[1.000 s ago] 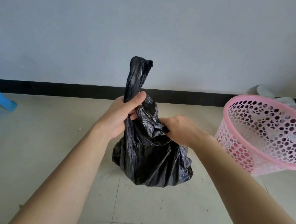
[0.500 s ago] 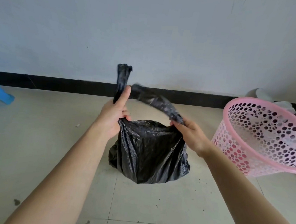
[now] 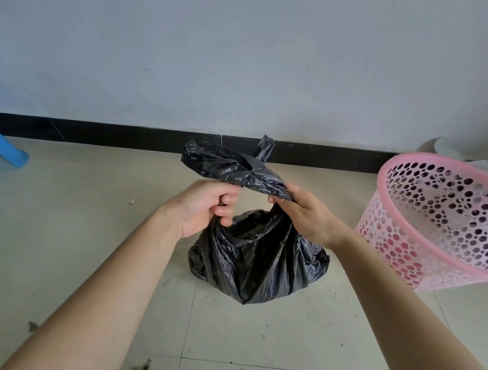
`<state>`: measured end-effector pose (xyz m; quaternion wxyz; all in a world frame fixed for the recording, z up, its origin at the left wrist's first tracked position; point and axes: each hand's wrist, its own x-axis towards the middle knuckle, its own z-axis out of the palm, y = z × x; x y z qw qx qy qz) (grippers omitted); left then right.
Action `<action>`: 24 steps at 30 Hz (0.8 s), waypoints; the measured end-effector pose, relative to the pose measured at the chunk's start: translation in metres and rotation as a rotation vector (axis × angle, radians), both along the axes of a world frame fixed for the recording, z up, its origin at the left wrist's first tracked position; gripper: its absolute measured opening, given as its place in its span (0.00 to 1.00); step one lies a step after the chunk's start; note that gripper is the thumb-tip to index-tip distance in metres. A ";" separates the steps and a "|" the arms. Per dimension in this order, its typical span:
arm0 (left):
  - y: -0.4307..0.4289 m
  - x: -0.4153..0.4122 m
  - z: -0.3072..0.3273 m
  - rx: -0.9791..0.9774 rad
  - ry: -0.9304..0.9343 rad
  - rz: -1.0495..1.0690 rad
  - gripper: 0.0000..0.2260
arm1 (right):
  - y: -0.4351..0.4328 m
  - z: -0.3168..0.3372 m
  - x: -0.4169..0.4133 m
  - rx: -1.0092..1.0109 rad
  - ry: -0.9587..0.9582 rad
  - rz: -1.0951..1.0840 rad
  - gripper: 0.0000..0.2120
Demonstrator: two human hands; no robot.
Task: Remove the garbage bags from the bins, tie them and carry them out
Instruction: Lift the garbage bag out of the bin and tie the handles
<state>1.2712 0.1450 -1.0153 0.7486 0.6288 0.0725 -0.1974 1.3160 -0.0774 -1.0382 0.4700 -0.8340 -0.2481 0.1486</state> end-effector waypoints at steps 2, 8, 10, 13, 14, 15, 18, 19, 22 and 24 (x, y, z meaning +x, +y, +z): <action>-0.001 -0.005 0.000 -0.034 -0.040 -0.108 0.15 | 0.002 0.006 0.000 -0.032 -0.002 0.037 0.11; -0.005 -0.009 -0.003 -0.158 -0.016 0.032 0.17 | 0.005 0.014 0.001 -0.367 0.032 0.148 0.11; -0.007 -0.007 -0.004 -0.101 -0.011 0.112 0.18 | 0.001 0.015 0.000 -0.414 0.098 0.169 0.11; -0.011 -0.006 0.001 -0.136 -0.013 0.116 0.12 | -0.003 0.013 -0.001 -0.196 0.260 0.083 0.23; -0.012 -0.006 0.004 -0.150 -0.015 0.100 0.12 | -0.004 0.014 -0.002 -0.084 0.296 0.020 0.33; -0.013 -0.005 0.006 -0.146 -0.016 0.083 0.13 | -0.005 0.016 -0.002 0.025 0.296 -0.031 0.40; -0.016 -0.005 0.010 -0.075 -0.038 0.032 0.14 | -0.001 0.033 -0.003 0.328 0.210 -0.110 0.34; -0.018 -0.005 0.011 -0.054 -0.048 0.030 0.13 | 0.002 0.038 -0.003 0.399 0.163 -0.139 0.26; -0.020 -0.007 0.010 -0.053 -0.021 0.082 0.10 | 0.009 0.047 -0.003 0.545 0.081 -0.252 0.03; -0.020 -0.007 0.008 -0.114 0.010 0.112 0.12 | 0.010 0.046 -0.004 0.602 0.137 -0.277 0.02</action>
